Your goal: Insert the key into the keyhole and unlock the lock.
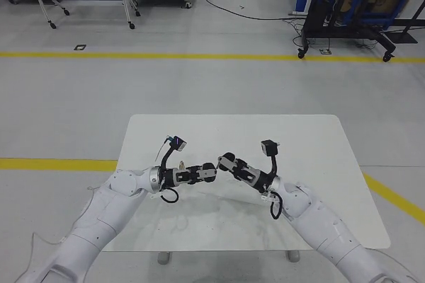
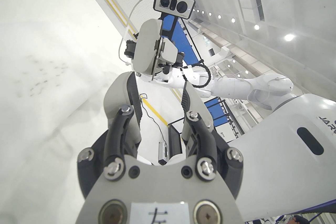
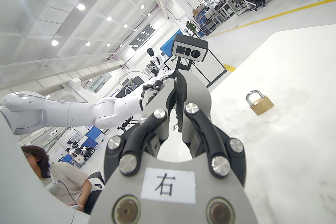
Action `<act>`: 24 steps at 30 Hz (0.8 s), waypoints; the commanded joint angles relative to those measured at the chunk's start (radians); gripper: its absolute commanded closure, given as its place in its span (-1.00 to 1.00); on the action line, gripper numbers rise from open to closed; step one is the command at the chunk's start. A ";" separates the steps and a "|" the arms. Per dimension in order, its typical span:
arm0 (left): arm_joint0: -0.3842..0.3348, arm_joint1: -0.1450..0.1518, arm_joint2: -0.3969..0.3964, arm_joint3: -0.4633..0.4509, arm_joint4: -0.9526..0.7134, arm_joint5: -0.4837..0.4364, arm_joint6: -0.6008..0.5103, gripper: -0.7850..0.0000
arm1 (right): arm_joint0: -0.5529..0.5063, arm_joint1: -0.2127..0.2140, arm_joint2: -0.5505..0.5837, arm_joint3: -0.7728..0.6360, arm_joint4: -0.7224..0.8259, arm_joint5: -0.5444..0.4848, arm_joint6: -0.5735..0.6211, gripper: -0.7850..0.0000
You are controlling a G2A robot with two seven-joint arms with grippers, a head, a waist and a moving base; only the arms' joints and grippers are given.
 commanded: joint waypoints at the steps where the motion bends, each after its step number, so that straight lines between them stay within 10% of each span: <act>1: -0.002 0.000 0.005 0.002 -0.002 -0.001 0.001 0.11 | -0.002 -0.001 0.004 0.002 0.003 -0.001 0.005 1.00; 24: -0.015 0.007 0.029 0.020 -0.036 -0.011 0.011 0.39 | 0.000 -0.023 0.013 0.028 0.003 0.031 0.057 1.00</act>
